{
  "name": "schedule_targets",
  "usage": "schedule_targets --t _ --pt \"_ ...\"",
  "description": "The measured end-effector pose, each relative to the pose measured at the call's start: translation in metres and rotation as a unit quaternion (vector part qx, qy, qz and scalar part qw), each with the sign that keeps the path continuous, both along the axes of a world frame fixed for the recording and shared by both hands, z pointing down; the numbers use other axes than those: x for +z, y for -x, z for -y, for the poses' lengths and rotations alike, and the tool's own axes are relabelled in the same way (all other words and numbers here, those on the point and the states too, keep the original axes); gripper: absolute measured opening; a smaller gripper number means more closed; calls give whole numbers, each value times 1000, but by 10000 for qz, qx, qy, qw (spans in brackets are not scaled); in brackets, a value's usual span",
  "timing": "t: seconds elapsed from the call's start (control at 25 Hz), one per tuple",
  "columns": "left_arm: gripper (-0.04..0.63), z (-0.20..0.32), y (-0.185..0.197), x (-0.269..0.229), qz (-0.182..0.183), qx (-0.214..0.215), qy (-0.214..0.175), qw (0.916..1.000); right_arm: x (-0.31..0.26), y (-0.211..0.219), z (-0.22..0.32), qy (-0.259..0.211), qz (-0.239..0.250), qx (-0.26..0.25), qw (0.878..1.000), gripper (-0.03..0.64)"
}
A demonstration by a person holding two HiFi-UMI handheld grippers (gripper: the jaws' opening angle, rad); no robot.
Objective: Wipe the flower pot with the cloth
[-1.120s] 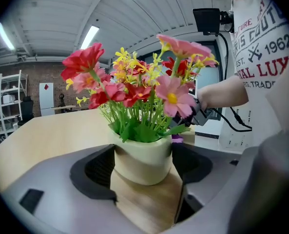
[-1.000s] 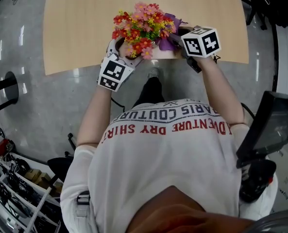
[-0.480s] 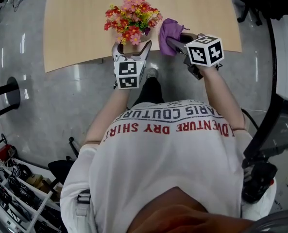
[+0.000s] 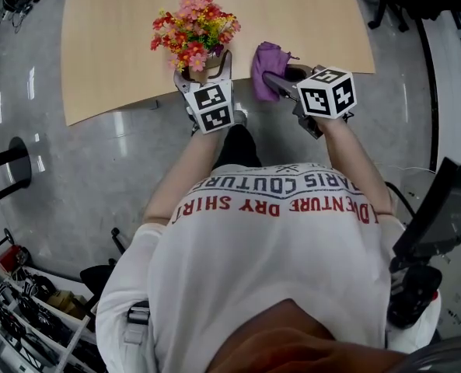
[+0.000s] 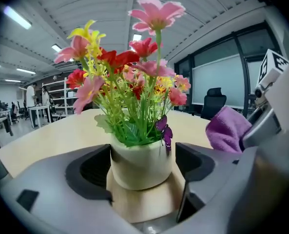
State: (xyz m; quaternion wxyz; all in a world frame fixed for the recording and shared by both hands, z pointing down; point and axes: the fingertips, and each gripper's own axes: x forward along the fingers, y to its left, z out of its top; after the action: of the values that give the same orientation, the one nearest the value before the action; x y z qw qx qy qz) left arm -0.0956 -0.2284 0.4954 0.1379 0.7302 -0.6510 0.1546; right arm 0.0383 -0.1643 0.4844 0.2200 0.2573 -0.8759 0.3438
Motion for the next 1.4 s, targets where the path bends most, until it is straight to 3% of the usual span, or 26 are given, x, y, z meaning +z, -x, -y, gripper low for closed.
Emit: schedule_targets --t 0.32,0.6,1.0,1.2,1.4 --pt "402 6 2 -1 95 165 -153 9997 -3 5 7 4 102 -24 9999 60" --pt "400 3 6 -1 51 1078 -161 9940 -4 15 17 25 312 -49 9995 60" --pt "397 -11 11 -5 -28 2691 -209 9629 -25 33 40 84 922 71 9957 60" --pt "396 -20 10 -3 -15 3147 -180 9490 -29 41 52 -44 1060 51 9943 60" --pt "396 -17 11 -3 -47 3269 -171 9449 -27 55 62 -2 1151 14 9933 60"
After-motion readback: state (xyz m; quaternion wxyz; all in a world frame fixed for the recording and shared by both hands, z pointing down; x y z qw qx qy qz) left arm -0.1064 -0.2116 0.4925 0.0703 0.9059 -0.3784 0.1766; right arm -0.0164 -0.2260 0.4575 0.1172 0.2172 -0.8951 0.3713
